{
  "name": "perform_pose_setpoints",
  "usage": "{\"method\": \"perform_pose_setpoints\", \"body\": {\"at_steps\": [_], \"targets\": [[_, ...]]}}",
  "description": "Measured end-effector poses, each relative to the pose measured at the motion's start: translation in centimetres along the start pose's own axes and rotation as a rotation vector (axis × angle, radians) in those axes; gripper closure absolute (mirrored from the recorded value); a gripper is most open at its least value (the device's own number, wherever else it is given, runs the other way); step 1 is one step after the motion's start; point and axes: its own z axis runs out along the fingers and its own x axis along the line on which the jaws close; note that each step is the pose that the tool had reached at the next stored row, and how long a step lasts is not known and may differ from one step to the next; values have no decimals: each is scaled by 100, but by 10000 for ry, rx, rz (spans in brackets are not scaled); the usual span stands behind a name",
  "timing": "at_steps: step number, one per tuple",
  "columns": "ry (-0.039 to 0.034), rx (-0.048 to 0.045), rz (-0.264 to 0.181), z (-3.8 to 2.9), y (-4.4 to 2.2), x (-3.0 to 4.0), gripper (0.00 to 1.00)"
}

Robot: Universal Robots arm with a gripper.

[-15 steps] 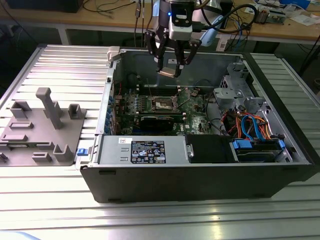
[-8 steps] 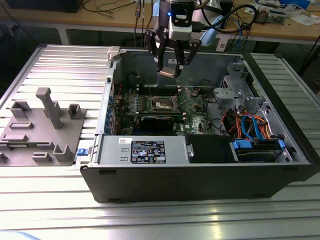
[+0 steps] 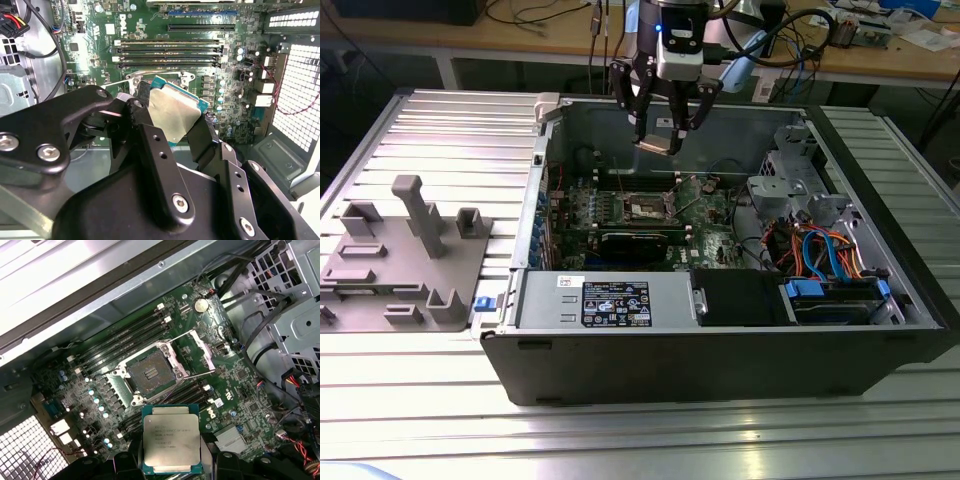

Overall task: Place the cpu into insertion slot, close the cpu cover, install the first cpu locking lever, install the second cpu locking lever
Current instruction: 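Place the cpu into insertion slot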

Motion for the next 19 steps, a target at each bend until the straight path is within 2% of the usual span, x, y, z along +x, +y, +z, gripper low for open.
{"method": "perform_pose_setpoints", "body": {"at_steps": [17, 18, 19], "targets": [[31, 13, 272, 2, 0, 0, 46], [55, -24, 290, 5, 1, -1, 46], [116, -122, 303, 4, 1, 0, 46]]}}
